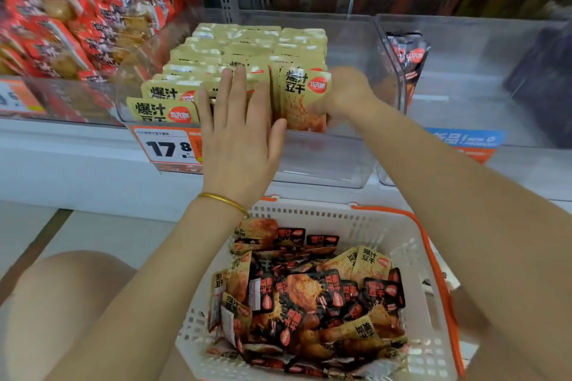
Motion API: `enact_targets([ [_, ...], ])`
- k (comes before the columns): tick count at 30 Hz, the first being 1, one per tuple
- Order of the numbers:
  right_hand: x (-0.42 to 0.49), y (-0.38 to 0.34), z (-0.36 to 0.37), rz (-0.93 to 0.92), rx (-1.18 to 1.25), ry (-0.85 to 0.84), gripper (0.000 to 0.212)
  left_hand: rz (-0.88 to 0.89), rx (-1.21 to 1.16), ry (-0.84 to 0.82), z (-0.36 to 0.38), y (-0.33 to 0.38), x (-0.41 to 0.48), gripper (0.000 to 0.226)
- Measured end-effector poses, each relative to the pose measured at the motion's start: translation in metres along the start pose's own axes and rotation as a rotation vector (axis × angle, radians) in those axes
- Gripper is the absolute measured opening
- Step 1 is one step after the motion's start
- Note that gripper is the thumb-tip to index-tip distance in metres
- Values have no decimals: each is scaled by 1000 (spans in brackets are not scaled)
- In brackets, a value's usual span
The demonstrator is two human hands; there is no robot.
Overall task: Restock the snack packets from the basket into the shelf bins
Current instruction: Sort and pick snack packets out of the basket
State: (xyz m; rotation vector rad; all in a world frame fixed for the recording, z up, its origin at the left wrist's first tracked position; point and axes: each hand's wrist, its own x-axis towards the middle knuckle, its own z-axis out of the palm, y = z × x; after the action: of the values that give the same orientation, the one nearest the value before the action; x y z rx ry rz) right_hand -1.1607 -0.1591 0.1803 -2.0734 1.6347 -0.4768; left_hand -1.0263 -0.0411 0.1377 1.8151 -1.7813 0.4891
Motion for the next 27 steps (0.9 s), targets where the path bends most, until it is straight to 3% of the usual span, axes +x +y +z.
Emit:
enact_targets([
  [8,11,-9,10,199,150,-42,20,19,-8,34,4,-1,-1,53],
  [17,-2,-14,2,283,381,-120,34,42,-86,109,-3,4,-6,48],
  [21,-23,-21,-10,87,316,140,50,144,-169,237,-10,11,-21,33],
  [23,-57,-25,-18,-109,296,296,44,189,-173,240,-12,12,-34,28],
  [25,-100,-21,-18,-246,359,300,36,239,-176,157,-9,13,-49,23],
  [27,-135,-5,0,-244,422,145,38,293,-171,0,2,10,-62,18],
])
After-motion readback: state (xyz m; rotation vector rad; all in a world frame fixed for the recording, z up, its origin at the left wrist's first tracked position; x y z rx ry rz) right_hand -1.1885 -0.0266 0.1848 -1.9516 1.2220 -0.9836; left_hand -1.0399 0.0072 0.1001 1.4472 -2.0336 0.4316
